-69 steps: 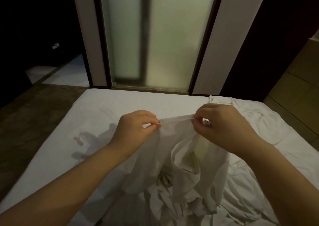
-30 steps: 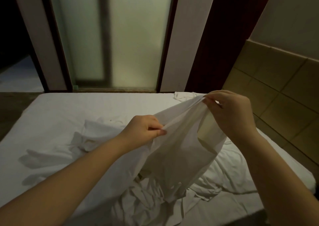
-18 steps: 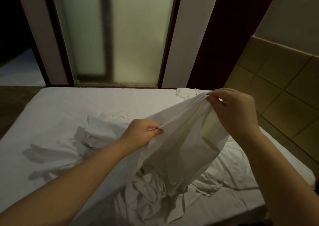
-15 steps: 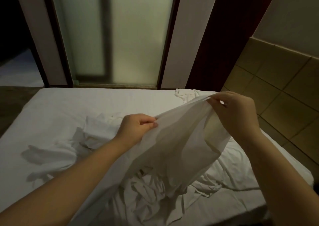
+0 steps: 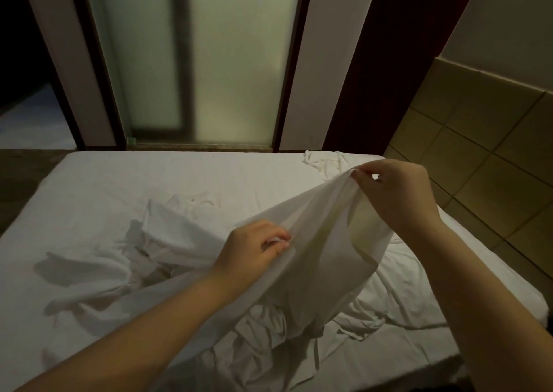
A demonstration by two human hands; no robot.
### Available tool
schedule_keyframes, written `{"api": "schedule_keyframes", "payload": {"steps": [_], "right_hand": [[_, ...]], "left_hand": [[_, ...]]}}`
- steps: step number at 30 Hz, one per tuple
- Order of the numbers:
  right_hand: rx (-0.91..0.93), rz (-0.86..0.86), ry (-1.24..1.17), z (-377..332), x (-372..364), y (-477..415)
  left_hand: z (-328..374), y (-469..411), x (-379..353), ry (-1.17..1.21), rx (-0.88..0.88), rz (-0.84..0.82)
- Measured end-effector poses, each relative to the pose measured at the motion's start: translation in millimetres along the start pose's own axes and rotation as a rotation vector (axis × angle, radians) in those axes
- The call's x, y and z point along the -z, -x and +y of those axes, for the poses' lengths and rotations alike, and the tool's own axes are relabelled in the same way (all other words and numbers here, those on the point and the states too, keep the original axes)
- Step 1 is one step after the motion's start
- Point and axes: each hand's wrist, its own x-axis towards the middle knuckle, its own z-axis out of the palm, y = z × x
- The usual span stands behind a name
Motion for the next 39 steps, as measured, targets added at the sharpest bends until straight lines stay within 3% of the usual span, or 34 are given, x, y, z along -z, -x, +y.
{"api": "schedule_keyframes", "payload": {"steps": [6, 10, 18, 23, 28, 39], "right_hand": [[0.023, -0.018, -0.002, -3, -4, -6], [0.062, -0.028, -0.011, -7, -8, -9], [0.159, -0.045, -0.063, -9, -9, -10], [0.217, -0.080, -0.113, -6, -9, -6], [0.253, -0.074, -0.170, 7, -6, -10], [0.376, -0.087, -0.169, 23, -5, -21]], "left_hand": [[2, 11, 2, -0.172, -0.133, 0.192], [7, 26, -11, -0.256, -0.248, 0.157], [9, 12, -35, -0.249, 0.152, 0.080], [3, -8, -45, -0.044, 0.347, 0.263], [-10, -23, -42, -0.212, 0.192, 0.359], [-16, -32, -50, -0.210, 0.083, 0.426]]}}
